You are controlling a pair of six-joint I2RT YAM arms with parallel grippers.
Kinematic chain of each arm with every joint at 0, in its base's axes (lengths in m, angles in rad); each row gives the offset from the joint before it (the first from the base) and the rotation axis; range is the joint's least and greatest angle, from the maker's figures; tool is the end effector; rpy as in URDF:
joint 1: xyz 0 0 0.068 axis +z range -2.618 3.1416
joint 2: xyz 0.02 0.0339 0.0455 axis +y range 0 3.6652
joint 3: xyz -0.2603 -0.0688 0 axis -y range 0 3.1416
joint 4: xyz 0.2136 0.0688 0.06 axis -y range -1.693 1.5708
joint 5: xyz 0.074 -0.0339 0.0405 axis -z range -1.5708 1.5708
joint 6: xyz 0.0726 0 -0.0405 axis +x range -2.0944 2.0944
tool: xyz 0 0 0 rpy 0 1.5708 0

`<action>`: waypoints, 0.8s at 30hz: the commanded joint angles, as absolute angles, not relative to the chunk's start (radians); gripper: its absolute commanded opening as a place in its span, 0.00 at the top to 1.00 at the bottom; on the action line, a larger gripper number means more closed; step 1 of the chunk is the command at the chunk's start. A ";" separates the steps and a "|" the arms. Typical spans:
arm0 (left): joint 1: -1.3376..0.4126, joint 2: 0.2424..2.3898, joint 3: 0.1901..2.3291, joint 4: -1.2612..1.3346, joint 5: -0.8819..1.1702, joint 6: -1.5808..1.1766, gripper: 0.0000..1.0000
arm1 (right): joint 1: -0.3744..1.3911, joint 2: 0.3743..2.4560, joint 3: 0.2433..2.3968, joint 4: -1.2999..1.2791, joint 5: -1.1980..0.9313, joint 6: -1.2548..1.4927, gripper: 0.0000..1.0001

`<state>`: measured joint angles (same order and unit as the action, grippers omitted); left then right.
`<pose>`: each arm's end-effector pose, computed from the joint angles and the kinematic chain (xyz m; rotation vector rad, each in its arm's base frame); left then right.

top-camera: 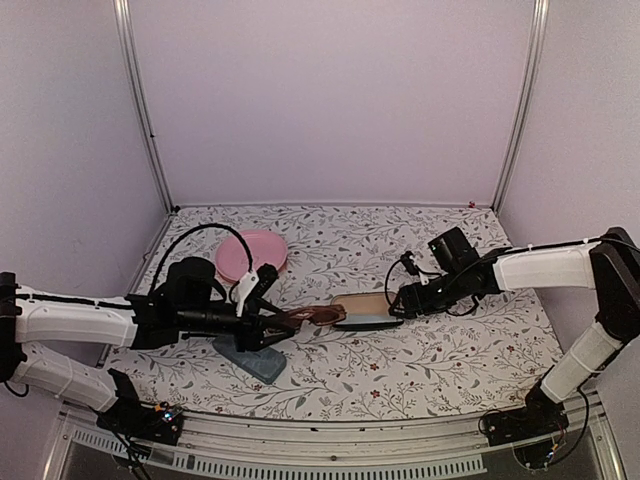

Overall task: Organize the sunglasses
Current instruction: Fold the right temple of the sunglasses with the sunglasses, then move the opened sunglasses case to the center of the board.

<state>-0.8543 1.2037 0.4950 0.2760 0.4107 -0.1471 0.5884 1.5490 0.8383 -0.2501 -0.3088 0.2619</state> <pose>0.1459 -0.2116 0.2040 0.9923 1.8782 -1.0313 0.2351 0.1834 0.1625 -0.5527 2.5651 0.7119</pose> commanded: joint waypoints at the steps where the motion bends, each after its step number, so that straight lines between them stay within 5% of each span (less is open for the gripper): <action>1: -0.845 1.187 0.479 0.304 0.414 -0.150 1.00 | 0.576 1.604 0.848 -0.217 -0.353 0.304 0.32; 16: -0.844 1.199 0.483 0.308 0.415 -0.147 1.00 | 0.580 1.623 0.754 -0.100 -0.467 0.346 0.55; 24: -0.845 1.213 0.488 0.313 0.416 -0.149 1.00 | 0.683 1.611 0.740 -0.065 -0.382 0.342 0.57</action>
